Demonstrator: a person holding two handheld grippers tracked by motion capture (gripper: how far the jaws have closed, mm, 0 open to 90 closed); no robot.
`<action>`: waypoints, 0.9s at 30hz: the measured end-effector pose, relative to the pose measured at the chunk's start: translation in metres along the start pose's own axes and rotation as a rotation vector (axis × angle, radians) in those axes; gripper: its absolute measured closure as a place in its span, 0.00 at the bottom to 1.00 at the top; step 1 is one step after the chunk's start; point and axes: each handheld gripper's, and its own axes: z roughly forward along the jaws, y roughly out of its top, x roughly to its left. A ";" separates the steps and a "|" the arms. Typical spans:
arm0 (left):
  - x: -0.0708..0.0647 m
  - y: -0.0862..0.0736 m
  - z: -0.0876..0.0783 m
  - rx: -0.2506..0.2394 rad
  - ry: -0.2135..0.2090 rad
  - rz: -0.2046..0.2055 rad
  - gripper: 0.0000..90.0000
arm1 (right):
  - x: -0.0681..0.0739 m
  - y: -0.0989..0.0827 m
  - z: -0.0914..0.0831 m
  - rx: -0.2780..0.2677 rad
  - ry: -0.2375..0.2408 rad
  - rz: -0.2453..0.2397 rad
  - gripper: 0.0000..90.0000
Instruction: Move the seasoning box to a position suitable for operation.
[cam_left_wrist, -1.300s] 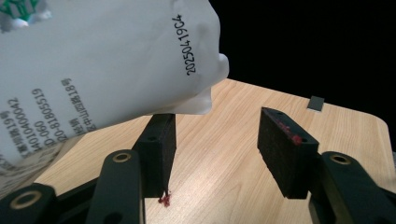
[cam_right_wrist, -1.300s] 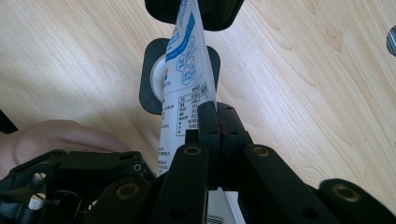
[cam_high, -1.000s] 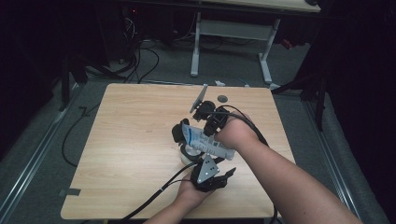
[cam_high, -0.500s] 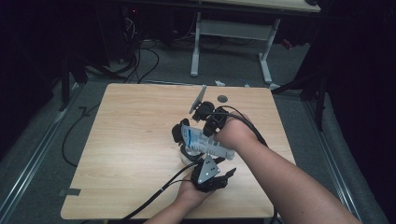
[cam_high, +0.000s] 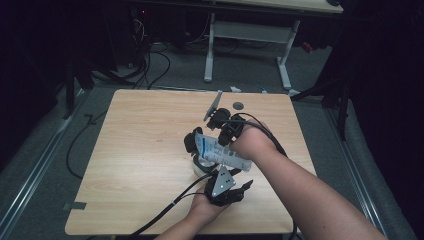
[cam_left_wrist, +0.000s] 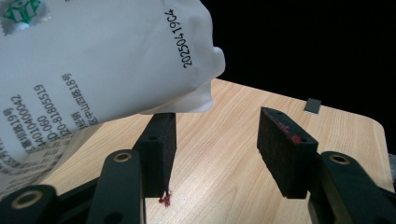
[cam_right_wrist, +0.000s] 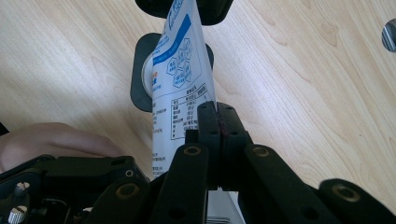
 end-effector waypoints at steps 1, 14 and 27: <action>0.000 0.000 0.000 0.000 -0.001 0.000 0.53 | 0.001 0.000 0.000 0.001 0.002 0.007 1.00; -0.001 0.000 0.000 -0.003 -0.004 -0.002 0.53 | 0.002 0.000 0.001 0.004 -0.003 -0.002 1.00; 0.000 -0.002 0.000 -0.001 0.000 -0.006 0.53 | 0.004 0.002 0.002 0.006 -0.003 0.007 1.00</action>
